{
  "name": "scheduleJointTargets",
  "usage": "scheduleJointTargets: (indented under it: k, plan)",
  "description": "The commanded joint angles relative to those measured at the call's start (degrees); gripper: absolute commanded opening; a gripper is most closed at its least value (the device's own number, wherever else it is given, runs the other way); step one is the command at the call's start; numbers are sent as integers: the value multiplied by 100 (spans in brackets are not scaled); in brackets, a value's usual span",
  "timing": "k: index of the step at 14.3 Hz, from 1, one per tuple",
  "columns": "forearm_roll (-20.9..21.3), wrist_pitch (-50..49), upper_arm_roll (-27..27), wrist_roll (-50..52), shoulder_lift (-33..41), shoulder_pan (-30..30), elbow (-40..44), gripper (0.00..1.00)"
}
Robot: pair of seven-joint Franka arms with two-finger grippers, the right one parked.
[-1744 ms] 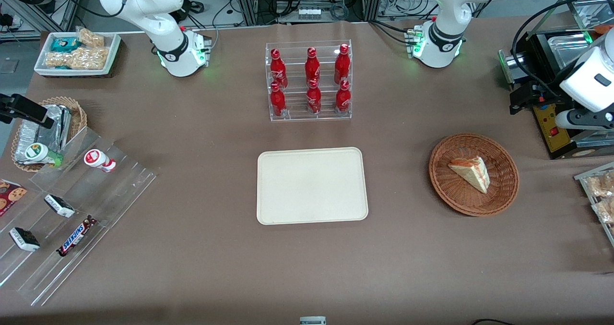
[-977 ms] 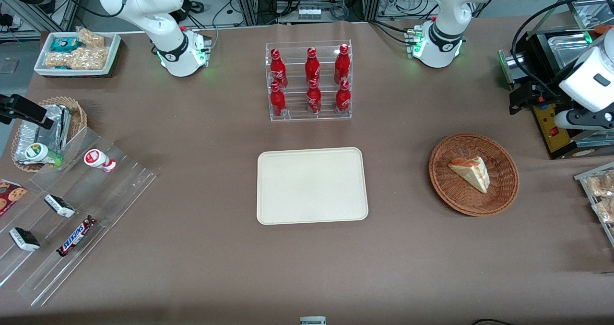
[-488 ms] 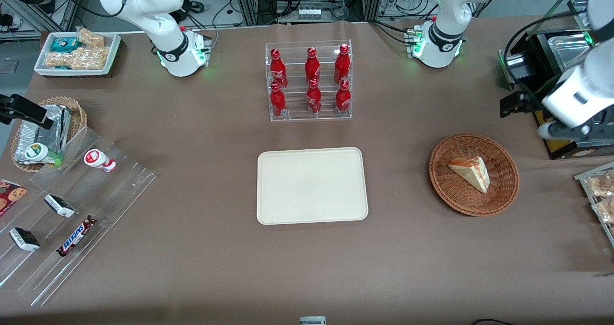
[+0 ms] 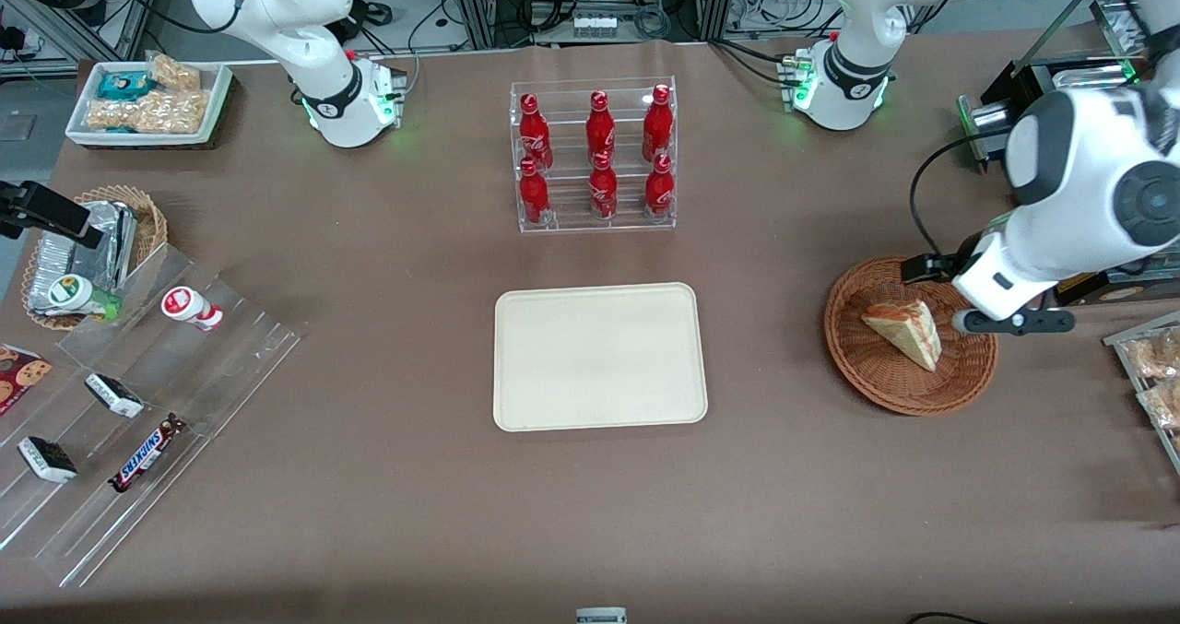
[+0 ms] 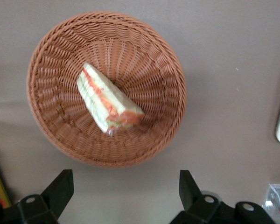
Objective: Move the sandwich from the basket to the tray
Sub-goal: 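Lower the open left gripper over the sandwich in the wicker basket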
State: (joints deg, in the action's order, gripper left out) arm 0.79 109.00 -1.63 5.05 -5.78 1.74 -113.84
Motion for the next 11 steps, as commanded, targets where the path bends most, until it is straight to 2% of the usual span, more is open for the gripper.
scheduleJointTargets:
  k: [1,4,7,8,11]
  plan:
    - [26,927,5,713,173,-226,-761,100]
    - [-35,1307,-4,2161,34,-429,-841,100]
    - [-9,2148,-3,4392,-265,-438,-1025,100]
    - [-9,2412,-4,4834,-309,-438,-1165,100]
    - [-70,3291,-4,5076,-424,-534,-1631,100]
